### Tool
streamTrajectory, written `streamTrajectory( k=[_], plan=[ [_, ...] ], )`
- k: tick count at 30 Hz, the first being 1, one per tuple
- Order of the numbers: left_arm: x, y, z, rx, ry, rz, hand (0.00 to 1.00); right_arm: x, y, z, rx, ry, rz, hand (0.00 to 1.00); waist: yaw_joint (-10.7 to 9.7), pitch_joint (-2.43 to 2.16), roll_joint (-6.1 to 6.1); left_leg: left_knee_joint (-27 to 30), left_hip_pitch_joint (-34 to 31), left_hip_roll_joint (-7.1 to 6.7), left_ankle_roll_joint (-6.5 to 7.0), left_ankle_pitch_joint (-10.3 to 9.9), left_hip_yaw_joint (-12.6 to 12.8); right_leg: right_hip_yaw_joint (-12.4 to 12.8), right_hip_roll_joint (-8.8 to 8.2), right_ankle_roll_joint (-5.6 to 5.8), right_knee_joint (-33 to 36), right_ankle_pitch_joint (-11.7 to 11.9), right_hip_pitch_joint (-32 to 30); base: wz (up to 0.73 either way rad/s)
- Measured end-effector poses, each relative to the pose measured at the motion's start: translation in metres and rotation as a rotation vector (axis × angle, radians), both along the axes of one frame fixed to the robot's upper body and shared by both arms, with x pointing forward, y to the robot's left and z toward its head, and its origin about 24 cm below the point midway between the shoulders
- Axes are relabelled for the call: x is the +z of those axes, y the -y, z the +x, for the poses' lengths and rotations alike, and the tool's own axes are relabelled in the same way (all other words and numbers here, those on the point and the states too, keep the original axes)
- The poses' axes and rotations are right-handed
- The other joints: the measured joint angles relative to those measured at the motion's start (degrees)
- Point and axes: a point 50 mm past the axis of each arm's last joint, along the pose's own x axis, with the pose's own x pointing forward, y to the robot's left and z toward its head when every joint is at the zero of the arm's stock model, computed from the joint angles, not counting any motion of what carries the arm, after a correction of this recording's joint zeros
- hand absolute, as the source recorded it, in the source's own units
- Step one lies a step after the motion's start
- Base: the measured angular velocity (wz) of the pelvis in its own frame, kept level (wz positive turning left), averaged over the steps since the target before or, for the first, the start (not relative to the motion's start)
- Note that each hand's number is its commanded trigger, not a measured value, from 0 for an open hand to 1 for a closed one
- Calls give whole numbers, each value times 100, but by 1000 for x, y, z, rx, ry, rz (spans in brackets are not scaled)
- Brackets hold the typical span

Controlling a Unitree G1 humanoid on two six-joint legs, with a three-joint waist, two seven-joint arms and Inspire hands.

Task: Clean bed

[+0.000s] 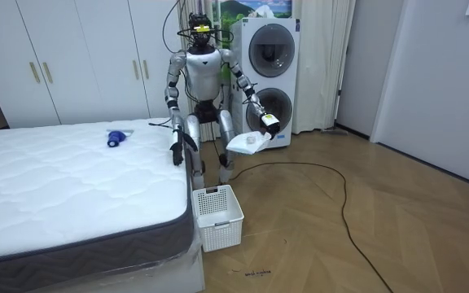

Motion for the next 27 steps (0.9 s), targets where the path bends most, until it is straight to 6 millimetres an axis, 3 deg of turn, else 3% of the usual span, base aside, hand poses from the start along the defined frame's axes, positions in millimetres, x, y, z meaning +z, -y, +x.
streamTrajectory(
  k=[5, 8, 12, 15, 18, 27],
  plan=[
    [-2, -2, 1, -37, -100, 60, 100, 9, -3, 7, 67, 36, -51, 0, -183, -11, 224, -45, 48, -21, 3, -2, 282, 298, -12, -12, 142, -83, -170, -17],
    [-5, 1, 1, -101, -166, 144, 100, 11, -1, 7, 85, 46, -83, 0, -326, -16, 417, -123, 179, -25, 7, -2, 493, 443, -46, 3, 237, -143, -180, -7],
    [-6, -1, 2, -92, -209, 175, 100, 11, -5, 7, 114, 46, -99, 0, -438, -26, 445, -255, 334, -32, 4, 0, 689, 541, -90, -26, 315, -213, -183, -9],
    [-4, -6, 3, -84, -247, 206, 100, 11, -8, 7, 138, 51, -109, 0, -536, -18, 491, -266, 371, 61, -10, -5, 881, 539, -79, -41, 336, -248, -178, 5],
    [-4, -12, 2, -106, -297, 271, 100, 11, -9, 8, 145, 53, -113, 0, -581, -11, 505, -254, 425, 70, -33, -43, 962, 599, -72, -46, 421, -318, -187, -3],
    [14, -44, 2, -43, -398, 437, 100, 21, -13, 17, 158, 102, -106, 0, -750, 3, 758, -233, 453, 40, -52, -79, 1212, 813, -120, -69, 696, -441, -379, -5]
  ],
)
